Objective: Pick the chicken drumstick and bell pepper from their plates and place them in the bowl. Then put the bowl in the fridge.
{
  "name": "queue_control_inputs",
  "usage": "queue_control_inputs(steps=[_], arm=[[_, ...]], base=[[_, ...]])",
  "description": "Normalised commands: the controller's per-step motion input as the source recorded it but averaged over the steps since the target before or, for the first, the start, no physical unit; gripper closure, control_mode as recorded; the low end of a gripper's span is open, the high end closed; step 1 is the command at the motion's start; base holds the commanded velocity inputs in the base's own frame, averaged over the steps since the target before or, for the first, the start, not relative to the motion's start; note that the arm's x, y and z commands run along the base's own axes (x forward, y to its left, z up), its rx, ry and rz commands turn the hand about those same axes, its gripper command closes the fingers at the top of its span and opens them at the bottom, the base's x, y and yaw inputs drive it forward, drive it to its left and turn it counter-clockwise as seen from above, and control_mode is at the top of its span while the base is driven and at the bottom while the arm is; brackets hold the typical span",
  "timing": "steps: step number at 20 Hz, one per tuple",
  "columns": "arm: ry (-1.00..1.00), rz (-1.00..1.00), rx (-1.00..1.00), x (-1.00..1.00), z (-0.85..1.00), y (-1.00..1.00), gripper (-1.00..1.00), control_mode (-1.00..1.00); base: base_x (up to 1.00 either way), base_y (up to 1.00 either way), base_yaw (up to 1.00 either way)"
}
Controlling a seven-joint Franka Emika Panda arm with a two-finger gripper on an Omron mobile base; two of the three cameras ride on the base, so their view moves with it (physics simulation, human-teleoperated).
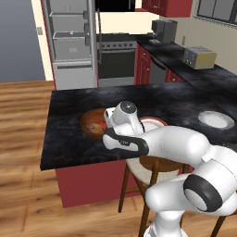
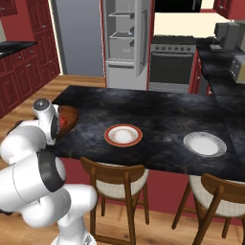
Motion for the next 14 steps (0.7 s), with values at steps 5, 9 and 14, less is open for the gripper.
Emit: queue_control_inputs(steps=[5,9,14], arm=[[0.00,0.00,0.00,0.00,0.00,0.00,1.00,1.00],[0.00,0.00,0.00,0.00,0.00,0.00,1.00,1.00],[0.00,0.00,0.00,0.00,0.00,0.00,1.00,1.00]], base=[[0.00,0.00,0.00],[-0.05,0.00,0.00],[-0.49,0.24,-0.03]])
